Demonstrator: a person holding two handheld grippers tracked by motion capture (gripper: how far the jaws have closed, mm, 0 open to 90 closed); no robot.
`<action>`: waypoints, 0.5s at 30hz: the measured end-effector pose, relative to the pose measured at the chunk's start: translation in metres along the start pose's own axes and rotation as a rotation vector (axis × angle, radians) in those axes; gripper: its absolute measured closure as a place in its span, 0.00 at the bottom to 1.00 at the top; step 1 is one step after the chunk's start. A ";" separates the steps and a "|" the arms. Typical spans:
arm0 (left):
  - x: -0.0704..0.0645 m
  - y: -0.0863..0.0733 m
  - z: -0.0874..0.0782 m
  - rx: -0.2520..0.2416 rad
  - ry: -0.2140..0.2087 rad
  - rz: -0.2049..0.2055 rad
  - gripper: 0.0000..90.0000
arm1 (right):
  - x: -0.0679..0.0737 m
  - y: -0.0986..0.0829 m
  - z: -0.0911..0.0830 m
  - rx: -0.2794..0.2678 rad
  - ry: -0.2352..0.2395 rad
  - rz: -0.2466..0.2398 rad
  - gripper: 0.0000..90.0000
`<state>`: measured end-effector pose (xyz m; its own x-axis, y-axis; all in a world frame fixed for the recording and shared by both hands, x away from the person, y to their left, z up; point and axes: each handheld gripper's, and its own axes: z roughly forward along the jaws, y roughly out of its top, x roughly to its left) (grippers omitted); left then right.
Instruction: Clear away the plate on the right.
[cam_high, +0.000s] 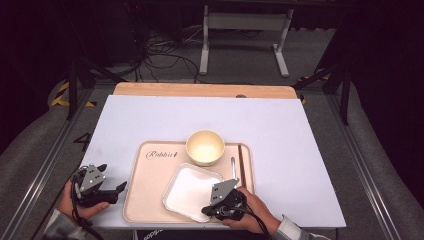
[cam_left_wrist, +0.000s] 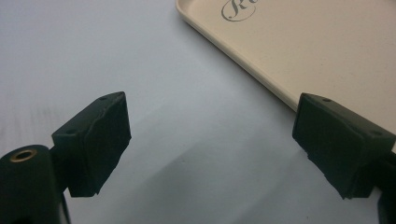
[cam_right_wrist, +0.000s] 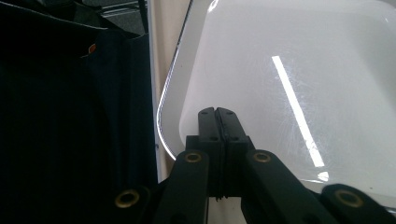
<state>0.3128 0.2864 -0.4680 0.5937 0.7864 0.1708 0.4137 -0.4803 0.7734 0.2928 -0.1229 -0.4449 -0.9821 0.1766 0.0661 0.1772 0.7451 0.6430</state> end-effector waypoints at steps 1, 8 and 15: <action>0.000 0.000 0.000 0.000 0.000 0.000 0.14 | 0.000 -0.001 0.000 0.001 0.002 0.000 1.00; 0.000 0.000 0.000 0.000 0.001 0.001 0.14 | 0.000 -0.006 -0.007 0.017 -0.013 -0.003 1.00; 0.000 0.000 0.000 0.001 0.004 -0.001 0.14 | -0.004 -0.019 -0.018 0.014 -0.020 0.012 0.97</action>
<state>0.3129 0.2858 -0.4679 0.5909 0.7881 0.1726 0.4144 -0.4801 0.7732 0.2921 -0.1494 -0.4434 -0.9785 0.1979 0.0583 0.1896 0.7516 0.6318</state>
